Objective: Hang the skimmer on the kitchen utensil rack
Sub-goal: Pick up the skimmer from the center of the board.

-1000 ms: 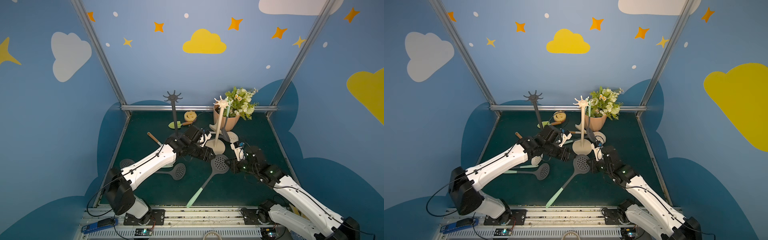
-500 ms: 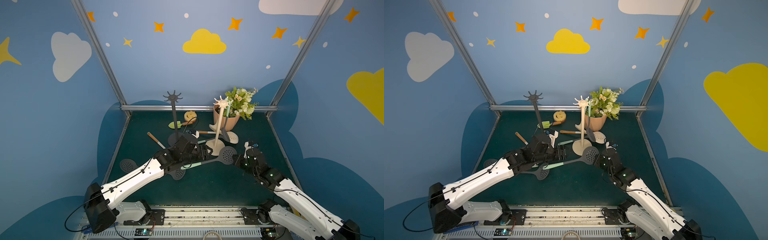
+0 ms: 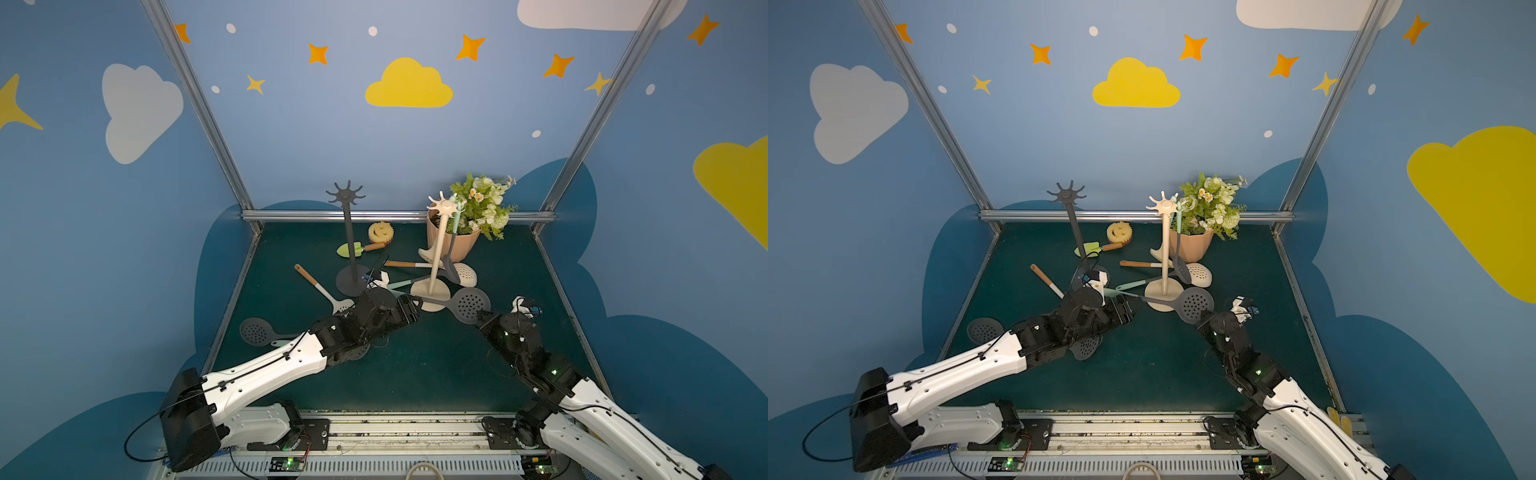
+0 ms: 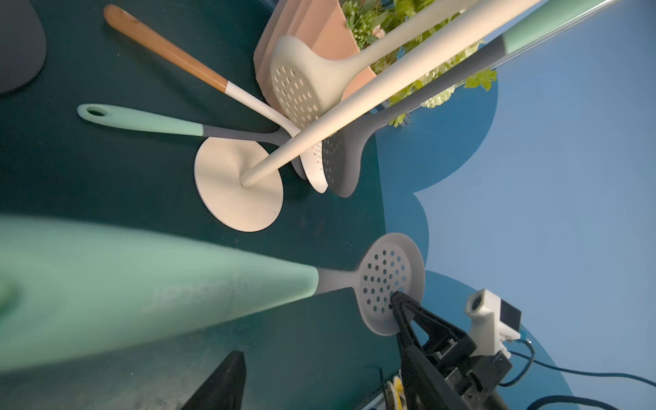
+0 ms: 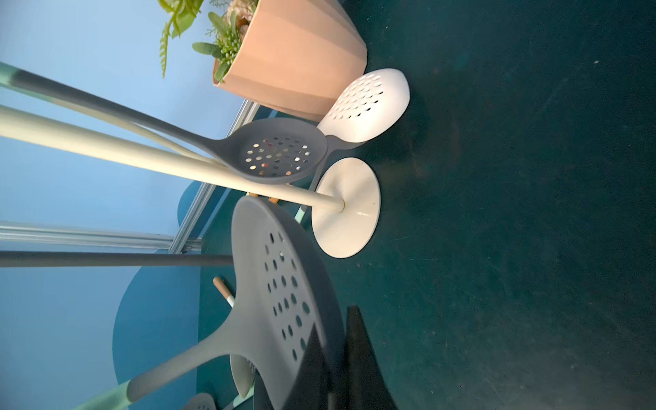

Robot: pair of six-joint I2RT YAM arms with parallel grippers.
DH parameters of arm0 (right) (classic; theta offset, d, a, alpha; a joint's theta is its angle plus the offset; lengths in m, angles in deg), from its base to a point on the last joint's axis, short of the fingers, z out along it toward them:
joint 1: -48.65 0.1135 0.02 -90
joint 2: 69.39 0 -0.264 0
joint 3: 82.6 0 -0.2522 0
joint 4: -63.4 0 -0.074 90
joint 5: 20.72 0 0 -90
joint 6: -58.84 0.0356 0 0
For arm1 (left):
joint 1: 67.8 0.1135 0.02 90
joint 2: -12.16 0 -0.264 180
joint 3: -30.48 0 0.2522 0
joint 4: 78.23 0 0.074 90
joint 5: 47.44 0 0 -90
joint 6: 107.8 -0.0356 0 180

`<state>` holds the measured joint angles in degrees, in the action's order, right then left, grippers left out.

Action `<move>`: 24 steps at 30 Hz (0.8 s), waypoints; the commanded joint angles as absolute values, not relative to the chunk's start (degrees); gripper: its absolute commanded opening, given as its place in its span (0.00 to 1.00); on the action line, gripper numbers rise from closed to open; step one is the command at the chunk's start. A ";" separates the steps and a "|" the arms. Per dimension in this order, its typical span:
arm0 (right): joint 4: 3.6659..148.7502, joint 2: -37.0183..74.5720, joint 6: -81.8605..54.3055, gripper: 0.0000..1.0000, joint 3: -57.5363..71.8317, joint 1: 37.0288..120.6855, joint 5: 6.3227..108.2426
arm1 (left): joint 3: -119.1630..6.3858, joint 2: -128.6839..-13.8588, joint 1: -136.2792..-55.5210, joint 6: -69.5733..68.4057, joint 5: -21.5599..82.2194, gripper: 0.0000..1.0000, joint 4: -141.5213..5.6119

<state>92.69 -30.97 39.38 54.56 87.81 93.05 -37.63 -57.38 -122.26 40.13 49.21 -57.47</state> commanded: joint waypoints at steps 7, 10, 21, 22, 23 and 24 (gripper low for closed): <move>92.97 -34.01 46.32 0.05 55.60 90.74 100.04 | -34.50 -59.31 -123.66 40.61 59.03 0.68 -71.20; 93.16 -34.43 46.80 0.05 55.08 91.22 100.50 | -34.47 -60.57 -124.01 39.23 61.69 0.65 -73.55; 93.99 -35.64 47.90 0.06 54.80 93.85 102.72 | -35.41 -64.28 -124.02 32.84 67.42 0.25 -84.03; 94.03 -35.70 47.85 0.06 54.81 93.99 102.84 | -35.73 -64.59 -124.05 32.91 67.73 0.21 -83.88; 94.18 -35.89 47.85 0.06 54.66 94.09 103.03 | -35.80 -64.70 -123.98 32.55 67.87 0.17 -84.05; 94.21 -36.03 47.86 0.06 54.69 94.26 103.12 | -35.76 -64.70 -123.96 32.29 67.98 0.15 -84.17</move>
<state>94.37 -35.21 47.62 55.74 93.60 101.47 -34.16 -64.44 -124.01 34.97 65.78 -82.21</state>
